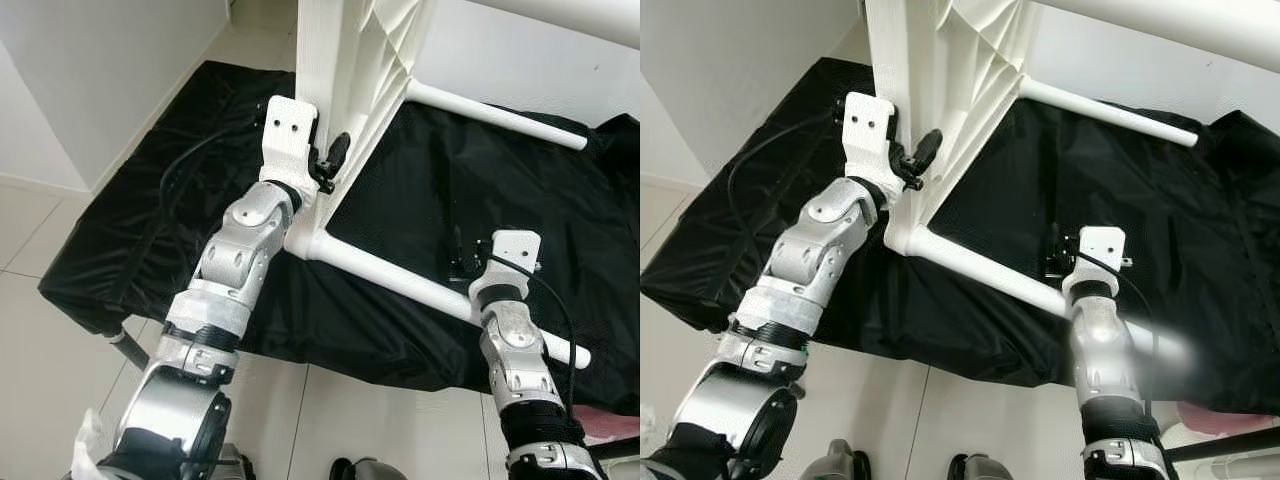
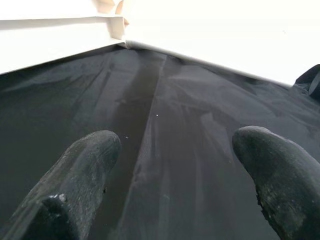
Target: Building children table
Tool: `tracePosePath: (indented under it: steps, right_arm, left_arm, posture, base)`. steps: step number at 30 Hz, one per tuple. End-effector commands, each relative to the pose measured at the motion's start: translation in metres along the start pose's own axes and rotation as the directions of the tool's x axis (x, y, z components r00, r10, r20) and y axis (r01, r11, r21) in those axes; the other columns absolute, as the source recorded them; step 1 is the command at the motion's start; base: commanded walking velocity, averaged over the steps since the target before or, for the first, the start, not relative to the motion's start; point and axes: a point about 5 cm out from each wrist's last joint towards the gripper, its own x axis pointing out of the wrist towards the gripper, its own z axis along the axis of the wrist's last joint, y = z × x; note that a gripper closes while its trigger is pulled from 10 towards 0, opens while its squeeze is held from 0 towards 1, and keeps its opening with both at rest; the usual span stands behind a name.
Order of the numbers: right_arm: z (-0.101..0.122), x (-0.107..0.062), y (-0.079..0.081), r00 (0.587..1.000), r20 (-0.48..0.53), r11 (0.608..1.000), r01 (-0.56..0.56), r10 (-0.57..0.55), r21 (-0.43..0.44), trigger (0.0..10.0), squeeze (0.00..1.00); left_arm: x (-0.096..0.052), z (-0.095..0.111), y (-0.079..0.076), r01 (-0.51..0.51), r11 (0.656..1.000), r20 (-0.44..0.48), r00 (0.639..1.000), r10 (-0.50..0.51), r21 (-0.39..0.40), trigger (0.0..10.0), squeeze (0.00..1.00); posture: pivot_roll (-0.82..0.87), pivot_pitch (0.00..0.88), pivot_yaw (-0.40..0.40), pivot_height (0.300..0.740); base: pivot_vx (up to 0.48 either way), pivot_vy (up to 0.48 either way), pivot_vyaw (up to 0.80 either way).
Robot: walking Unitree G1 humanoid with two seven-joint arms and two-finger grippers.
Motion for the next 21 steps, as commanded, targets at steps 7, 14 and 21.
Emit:
tracePosePath:
  steps: [7, 14, 21]
  right_arm:
    - [-0.001, 0.006, -0.004, 1.0, -0.015, 1.0, -0.007, 0.006, -0.018, 10.0, 0.0]
    - [0.001, 0.01, -0.007, 1.0, -0.012, 1.0, -0.006, 0.006, -0.024, 10.0, 0.0]
    - [0.001, 0.014, -0.005, 1.0, -0.014, 0.999, -0.017, 0.017, -0.03, 10.0, 0.0]
  left_arm:
    - [-0.048, 0.021, 0.041, -0.138, 0.989, 0.069, 0.989, 0.134, 0.058, 0.0, 0.0]
    - [-0.071, 0.026, 0.055, -0.226, 0.97, 0.068, 0.973, 0.221, 0.092, 0.0, 0.0]
    - [-0.094, 0.033, 0.07, -0.353, 0.928, 0.088, 0.935, 0.344, 0.117, 0.0, 0.0]
  posture:
    - [0.08, 0.148, -0.099, 0.74]
    - [0.09, 0.162, -0.109, 0.74]
    - [0.11, 0.166, -0.127, 0.74]
  base:
    - [0.0, 0.0, 0.0]
    - [0.0, 0.0, 0.0]
    - [0.0, 0.0, 0.0]
